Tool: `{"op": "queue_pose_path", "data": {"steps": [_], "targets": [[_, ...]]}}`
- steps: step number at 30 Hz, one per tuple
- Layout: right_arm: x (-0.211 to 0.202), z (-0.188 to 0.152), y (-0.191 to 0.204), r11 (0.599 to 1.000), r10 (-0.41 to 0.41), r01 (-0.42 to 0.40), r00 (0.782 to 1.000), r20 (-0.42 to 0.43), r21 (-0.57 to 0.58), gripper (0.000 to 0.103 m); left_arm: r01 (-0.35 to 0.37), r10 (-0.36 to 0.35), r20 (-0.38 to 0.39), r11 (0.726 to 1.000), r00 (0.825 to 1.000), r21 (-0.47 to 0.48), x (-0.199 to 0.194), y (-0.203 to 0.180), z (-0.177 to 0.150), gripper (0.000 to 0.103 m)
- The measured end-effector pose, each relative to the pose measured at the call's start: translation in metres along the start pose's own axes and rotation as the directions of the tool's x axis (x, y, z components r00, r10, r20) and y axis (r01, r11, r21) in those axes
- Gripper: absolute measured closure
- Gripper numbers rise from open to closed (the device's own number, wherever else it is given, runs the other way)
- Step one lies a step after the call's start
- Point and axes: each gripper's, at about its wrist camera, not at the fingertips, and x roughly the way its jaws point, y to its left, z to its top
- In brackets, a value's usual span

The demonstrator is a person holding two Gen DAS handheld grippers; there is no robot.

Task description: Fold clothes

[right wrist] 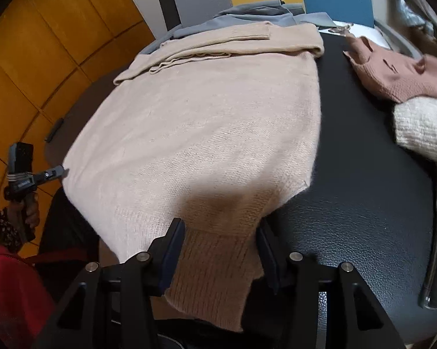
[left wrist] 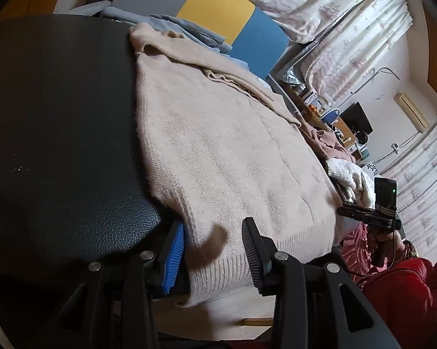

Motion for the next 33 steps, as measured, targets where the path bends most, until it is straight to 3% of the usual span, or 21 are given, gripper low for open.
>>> {"op": "queue_pose_path", "data": {"steps": [3,5,7,8,10,13,17,24,33], "targets": [[0.003,0.001,0.011,0.995,-0.084,0.083,0.996,-0.011,-0.048,0.061,-0.056,0.057,-0.016,0.998,0.998,0.034,0.006,-0.008,0.002,0.068],[0.004,0.000,0.015,0.994,-0.091,0.090,0.996,-0.012,-0.058,0.066,-0.122,0.125,-0.021,0.989,0.992,0.088,0.011,-0.017,0.003,0.075],[0.004,0.000,0.019,0.993,-0.096,0.095,0.995,-0.012,-0.067,0.075,-0.186,0.189,-0.013,0.974,0.982,0.126,0.015,-0.023,0.003,0.083],[0.004,0.000,0.020,0.993,-0.098,0.097,0.995,-0.012,-0.072,0.085,-0.199,0.202,-0.010,0.972,0.979,0.127,0.016,-0.024,0.003,0.089],[0.006,0.000,0.025,0.991,-0.107,0.106,0.994,-0.012,-0.083,0.090,-0.200,0.203,-0.011,0.972,0.979,0.124,0.019,-0.025,0.002,0.094],[0.006,0.000,0.026,0.992,-0.102,0.101,0.995,-0.006,-0.078,0.091,-0.176,0.182,-0.031,0.974,0.983,0.145,0.023,-0.031,0.002,0.098],[0.004,0.000,0.021,0.997,-0.065,0.065,0.998,-0.002,-0.034,0.092,-0.091,0.097,-0.044,0.989,0.994,0.115,0.020,-0.033,0.002,0.099],[-0.010,-0.003,0.009,0.999,0.022,-0.023,1.000,0.019,0.035,0.092,0.023,-0.026,0.067,0.999,0.997,0.046,-0.014,-0.032,0.010,0.099],[-0.025,0.009,0.015,0.999,0.038,-0.039,0.998,0.041,0.007,0.092,0.065,-0.066,0.133,0.998,0.989,0.010,-0.044,-0.028,0.012,0.099]]}}
